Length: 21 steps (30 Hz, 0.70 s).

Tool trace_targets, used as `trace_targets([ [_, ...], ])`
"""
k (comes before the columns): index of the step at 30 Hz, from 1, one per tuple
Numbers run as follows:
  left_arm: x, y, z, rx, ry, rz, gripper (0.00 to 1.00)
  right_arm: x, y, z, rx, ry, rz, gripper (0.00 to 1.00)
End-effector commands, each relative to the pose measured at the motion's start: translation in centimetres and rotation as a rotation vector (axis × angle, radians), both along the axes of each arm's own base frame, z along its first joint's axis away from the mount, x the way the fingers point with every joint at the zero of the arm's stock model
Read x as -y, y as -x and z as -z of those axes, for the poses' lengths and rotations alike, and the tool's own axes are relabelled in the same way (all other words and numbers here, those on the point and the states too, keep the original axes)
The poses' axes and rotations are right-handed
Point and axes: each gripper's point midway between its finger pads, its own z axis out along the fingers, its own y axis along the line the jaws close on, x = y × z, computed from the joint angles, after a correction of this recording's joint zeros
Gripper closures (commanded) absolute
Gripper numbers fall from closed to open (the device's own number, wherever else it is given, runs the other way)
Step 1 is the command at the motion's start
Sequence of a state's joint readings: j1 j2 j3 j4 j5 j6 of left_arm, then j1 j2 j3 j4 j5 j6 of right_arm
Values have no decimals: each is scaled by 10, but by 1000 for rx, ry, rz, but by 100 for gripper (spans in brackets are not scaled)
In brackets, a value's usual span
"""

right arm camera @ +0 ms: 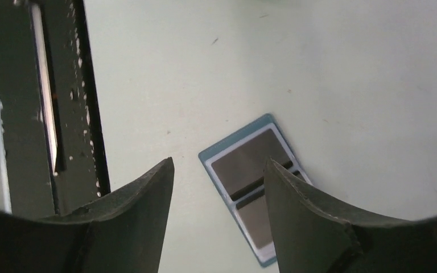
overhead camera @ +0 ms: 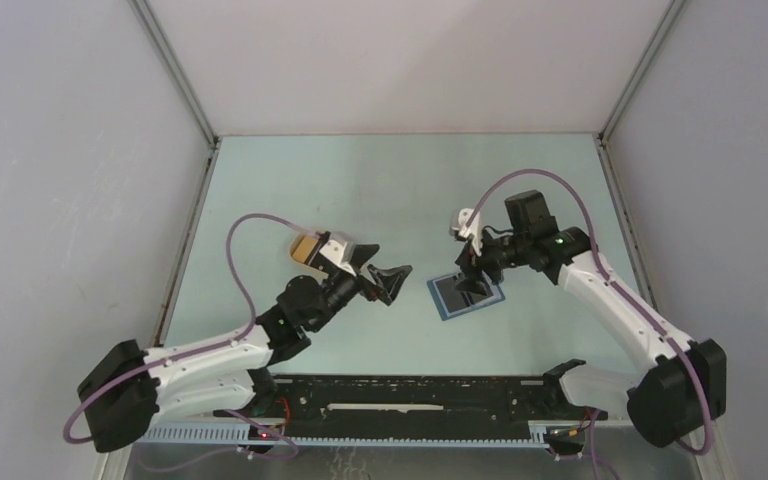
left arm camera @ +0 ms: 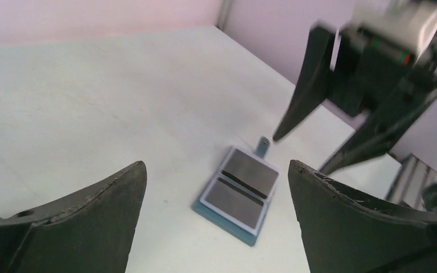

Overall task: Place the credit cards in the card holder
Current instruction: Turn over the card slot in the card holder.

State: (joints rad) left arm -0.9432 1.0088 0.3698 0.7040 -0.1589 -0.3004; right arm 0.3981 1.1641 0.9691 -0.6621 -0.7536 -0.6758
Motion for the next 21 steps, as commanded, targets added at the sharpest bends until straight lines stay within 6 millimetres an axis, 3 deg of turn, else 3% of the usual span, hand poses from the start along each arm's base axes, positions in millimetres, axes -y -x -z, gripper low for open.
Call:
trace_targets([
  [1, -45, -20, 2, 57, -64, -195, 0, -17, 9, 35, 50, 60, -231, 32],
  [5, -63, -24, -3, 73, -9, -229, 0, -23, 11, 72, 162, 216, -308, 29],
  [9, -72, -18, 2, 98, 55, -227, 0, -16, 10, 104, 217, 337, -343, 24],
  [21, -75, -7, 9, 115, 143, -198, 0, -8, -9, 135, 281, 488, -274, 18],
])
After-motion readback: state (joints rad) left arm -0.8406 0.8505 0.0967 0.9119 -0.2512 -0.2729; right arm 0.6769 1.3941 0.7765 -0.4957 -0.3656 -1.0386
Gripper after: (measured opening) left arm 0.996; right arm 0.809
